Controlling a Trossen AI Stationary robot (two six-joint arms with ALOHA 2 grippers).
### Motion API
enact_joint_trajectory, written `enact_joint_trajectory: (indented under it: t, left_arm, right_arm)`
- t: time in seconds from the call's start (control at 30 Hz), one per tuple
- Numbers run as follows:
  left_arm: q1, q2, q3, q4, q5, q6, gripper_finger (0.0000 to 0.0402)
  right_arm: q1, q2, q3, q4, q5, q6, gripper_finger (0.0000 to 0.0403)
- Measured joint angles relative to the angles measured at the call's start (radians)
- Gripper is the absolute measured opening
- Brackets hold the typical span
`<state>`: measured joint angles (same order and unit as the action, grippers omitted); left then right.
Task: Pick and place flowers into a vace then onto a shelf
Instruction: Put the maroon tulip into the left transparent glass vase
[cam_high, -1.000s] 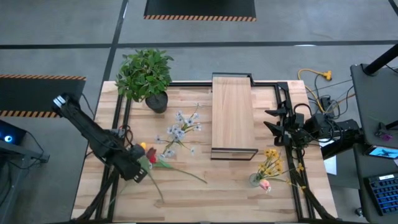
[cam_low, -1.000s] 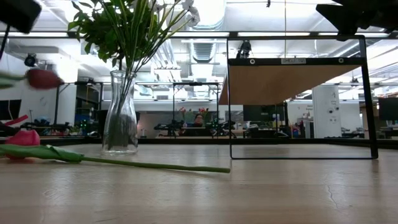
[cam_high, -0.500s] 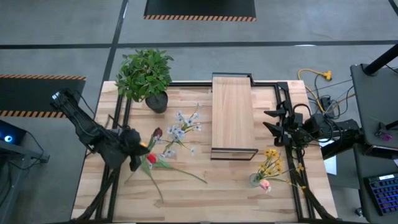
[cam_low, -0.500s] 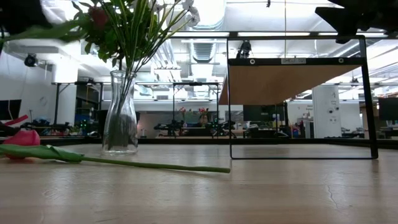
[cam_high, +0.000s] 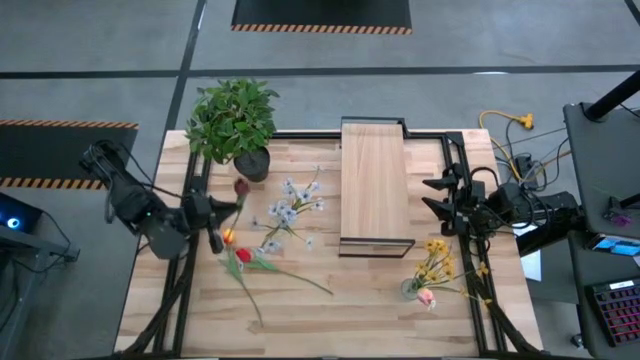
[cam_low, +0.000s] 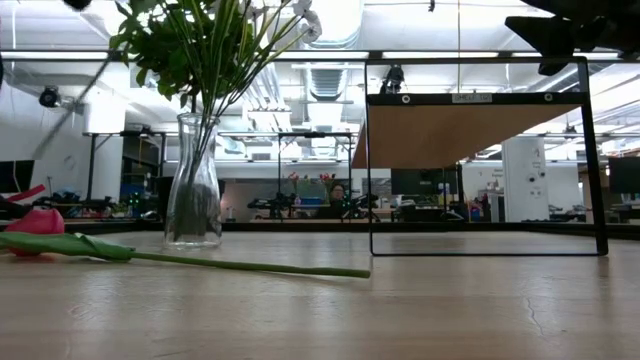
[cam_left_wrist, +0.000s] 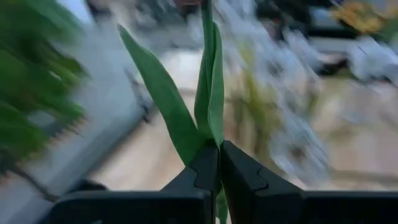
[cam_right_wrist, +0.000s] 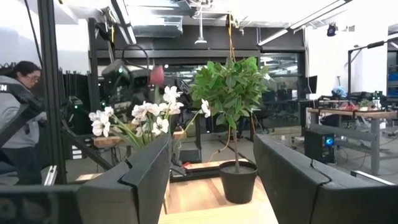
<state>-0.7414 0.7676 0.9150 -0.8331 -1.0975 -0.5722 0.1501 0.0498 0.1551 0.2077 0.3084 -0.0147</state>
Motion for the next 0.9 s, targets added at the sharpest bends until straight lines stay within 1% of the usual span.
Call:
enact_joint_trajectory:
  t: [0.1,0.13,0.23,0.33,0.4,0.5,0.6,0.7,0.83,0.9]
  left_arm:
    - [0.001,0.011,0.036,0.03,-0.16,0.077,0.0]
    - [0.001,0.016,0.046,0.048,-0.194,0.102,0.0]
    - [0.001,0.034,0.069,0.098,-0.218,0.153,0.0]
    - [0.001,0.054,0.072,0.15,-0.237,0.156,0.0]
    - [0.001,0.066,0.059,0.209,-0.295,0.157,0.0]
    - [0.002,0.091,0.045,0.247,-0.374,0.155,0.0]
    - [0.002,0.125,0.045,0.251,-0.378,0.153,0.0]
    - [0.002,0.158,0.048,0.311,-0.377,0.157,0.0]
    - [0.002,0.201,0.063,0.408,-0.374,0.243,0.0]
    - [0.002,0.214,0.076,0.448,-0.332,0.286,0.0]
  right_arm:
    - [0.0,0.0,0.0,0.0,-0.002,-0.001,0.0219]
    - [0.0,0.0,0.0,0.0,-0.002,-0.001,0.0219]
    - [0.0,0.0,0.0,0.0,-0.002,-0.003,0.0219]
    - [0.0,0.0,0.0,0.0,-0.002,-0.003,0.0219]
    - [0.0,0.0,0.0,0.0,-0.002,-0.004,0.0219]
    - [0.0,0.0,0.0,0.001,-0.002,-0.004,0.0219]
    - [0.0,-0.001,0.0,0.005,-0.001,-0.008,0.0219]
    - [0.0,-0.001,0.0,0.008,-0.001,-0.011,0.0219]
    - [0.0,-0.001,0.0,0.016,-0.001,-0.022,0.0219]
    - [0.0,-0.001,0.0,0.016,-0.001,-0.023,0.0219]
